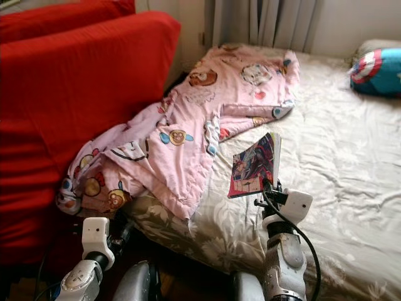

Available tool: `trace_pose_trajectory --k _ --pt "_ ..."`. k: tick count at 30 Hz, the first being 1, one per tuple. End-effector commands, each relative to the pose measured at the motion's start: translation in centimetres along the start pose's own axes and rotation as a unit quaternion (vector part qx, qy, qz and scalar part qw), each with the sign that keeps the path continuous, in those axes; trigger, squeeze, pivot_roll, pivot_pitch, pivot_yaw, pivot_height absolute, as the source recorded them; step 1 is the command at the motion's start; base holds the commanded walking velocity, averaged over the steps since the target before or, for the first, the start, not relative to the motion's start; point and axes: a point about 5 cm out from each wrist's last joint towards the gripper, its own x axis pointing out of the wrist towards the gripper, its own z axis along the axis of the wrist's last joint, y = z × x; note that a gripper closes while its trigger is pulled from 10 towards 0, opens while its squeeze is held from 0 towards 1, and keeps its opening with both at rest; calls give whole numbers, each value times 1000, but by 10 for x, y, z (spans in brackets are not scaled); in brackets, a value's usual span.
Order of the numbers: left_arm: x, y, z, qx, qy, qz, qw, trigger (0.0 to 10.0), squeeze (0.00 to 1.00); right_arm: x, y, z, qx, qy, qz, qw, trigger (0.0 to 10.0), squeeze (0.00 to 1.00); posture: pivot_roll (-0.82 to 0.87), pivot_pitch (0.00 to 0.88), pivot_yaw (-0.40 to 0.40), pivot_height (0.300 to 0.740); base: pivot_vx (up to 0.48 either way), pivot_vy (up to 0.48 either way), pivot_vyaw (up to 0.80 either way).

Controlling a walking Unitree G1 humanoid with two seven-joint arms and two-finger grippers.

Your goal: Clean up the room

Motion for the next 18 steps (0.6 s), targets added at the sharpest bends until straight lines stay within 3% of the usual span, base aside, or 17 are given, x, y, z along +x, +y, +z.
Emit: trace_pose_trajectory --k 1,15,18 --pt "-1 -2 -10 1 20 0 1000 10000 0 5 3 6 -19 -7 4 1000 10000 0 -71 0 -6 638 0 0 0" --pt "-3 2 -40 -16 110 29 993 10000 0 4 8 -6 -38 20 4 999 10000 0 -56 0 -3 718 0 0 0" --pt "-7 5 -50 -44 139 51 988 10000 0 4 10 -8 -31 22 10 999 10000 0 -50 0 1 738 0 0 0"
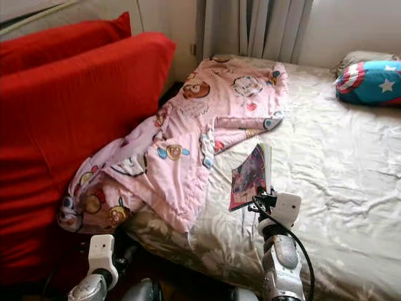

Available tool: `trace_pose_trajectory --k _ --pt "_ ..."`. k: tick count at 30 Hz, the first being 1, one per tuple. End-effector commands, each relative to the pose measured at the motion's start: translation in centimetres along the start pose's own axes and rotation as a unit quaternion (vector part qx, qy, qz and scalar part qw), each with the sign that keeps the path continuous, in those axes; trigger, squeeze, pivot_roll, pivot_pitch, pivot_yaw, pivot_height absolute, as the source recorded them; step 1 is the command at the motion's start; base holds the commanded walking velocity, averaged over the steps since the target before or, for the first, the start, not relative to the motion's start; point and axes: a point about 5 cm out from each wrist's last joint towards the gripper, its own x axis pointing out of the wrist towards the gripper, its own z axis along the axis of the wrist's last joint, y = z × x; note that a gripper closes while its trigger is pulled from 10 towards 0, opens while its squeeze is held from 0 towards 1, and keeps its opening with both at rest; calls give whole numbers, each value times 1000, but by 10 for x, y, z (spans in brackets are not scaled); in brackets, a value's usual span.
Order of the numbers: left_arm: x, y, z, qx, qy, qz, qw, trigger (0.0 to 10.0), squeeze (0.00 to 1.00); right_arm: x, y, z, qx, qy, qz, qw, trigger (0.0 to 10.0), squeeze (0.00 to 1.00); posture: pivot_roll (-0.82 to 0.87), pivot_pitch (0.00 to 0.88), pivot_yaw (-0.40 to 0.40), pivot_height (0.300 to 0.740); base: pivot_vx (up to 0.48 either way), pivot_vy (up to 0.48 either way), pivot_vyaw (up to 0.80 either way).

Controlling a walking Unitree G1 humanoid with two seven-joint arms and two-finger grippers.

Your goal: Clean up the room

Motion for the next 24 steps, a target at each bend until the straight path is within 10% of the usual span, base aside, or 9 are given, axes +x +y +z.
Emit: trace_pose_trajectory --k 1,24 --pt "-4 2 -16 -1 46 8 999 10000 0 5 10 7 -3 -17 31 999 10000 0 -52 0 5 740 0 0 0" --pt "-4 4 -22 -3 70 37 997 10000 0 12 3 5 -10 10 -31 999 10000 0 -86 0 21 740 0 0 -103"
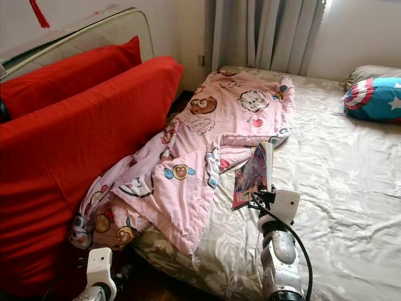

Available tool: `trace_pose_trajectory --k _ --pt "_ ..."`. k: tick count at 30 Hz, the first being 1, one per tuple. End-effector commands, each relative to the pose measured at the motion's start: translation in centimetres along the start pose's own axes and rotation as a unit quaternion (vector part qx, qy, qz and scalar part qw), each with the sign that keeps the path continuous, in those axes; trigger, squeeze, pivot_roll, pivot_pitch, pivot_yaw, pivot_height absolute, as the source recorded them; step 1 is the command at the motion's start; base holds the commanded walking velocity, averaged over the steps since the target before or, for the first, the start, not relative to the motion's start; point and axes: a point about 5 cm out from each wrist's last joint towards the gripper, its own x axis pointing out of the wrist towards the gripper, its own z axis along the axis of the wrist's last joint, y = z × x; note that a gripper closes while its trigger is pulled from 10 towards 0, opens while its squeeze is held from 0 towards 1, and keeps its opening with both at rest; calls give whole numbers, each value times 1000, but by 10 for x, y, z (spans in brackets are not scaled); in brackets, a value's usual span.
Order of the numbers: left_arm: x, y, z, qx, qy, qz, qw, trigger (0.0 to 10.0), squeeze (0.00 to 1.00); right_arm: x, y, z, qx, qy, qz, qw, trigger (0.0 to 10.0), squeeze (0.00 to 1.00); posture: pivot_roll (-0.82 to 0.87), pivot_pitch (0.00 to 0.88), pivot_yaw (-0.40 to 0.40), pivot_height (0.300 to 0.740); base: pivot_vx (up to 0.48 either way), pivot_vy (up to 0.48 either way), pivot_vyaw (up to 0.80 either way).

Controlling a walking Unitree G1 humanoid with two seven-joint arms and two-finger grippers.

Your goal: Clean up the room

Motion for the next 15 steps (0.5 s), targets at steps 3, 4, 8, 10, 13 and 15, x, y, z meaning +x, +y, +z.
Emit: trace_pose_trajectory --k 3,4,8,10,13,15 --pt "2 1 3 0 5 9 1000 10000 0 5 2 9 -3 -14 1 1000 10000 0 -85 0 22 740 0 0 -783" --pt "2 1 3 1 6 12 1000 10000 0 6 2 9 -3 -13 0 1000 10000 0 -83 0 22 740 0 0 -781" --pt "2 1 2 9 9 11 1000 10000 0 6 5 9 1 -13 2 1000 10000 0 -81 0 26 740 0 0 -775" --pt "2 3 2 12 10 14 1000 10000 0 6 7 9 -4 -14 4 1000 10000 0 -80 0 26 740 0 0 -766" --pt "1 4 1 21 11 17 1000 10000 0 6 8 8 -7 -12 7 1000 10000 0 -75 0 24 740 0 -400 -769" --pt "1 5 1 21 13 20 1000 10000 0 6 8 6 -5 -9 6 1000 10000 0 -71 0 23 740 0 -480 -763"
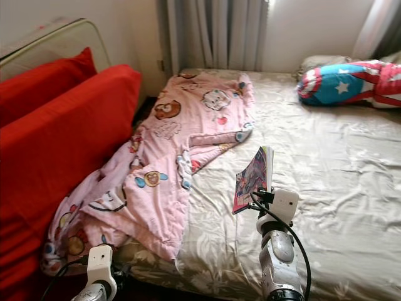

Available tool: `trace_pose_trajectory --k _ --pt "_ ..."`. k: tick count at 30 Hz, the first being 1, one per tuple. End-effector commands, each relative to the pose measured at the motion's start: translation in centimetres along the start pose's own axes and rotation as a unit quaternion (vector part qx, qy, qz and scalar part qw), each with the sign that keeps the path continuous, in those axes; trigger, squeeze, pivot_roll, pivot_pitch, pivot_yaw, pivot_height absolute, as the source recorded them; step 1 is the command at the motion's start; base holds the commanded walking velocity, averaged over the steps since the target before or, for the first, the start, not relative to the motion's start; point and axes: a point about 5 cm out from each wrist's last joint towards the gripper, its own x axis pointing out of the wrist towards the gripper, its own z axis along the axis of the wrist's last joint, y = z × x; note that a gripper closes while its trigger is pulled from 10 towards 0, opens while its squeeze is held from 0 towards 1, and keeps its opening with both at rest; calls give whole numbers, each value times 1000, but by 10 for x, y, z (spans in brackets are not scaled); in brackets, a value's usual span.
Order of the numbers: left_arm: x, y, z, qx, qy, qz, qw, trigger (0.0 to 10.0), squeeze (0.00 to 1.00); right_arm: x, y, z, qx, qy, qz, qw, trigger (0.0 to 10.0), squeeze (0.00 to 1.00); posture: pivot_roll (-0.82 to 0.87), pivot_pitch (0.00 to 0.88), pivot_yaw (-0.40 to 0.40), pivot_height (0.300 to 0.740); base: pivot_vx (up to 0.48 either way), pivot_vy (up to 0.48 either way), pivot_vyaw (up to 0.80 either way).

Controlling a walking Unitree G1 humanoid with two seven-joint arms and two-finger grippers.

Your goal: Clean up the room

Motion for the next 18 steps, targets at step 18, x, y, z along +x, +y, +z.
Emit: trace_pose_trajectory --k 18 --pt "-4 2 -14 9 21 8 1000 10000 0 5 10 8 -17 -21 18 999 10000 0 -65 0 13 740 0 -73 -609"
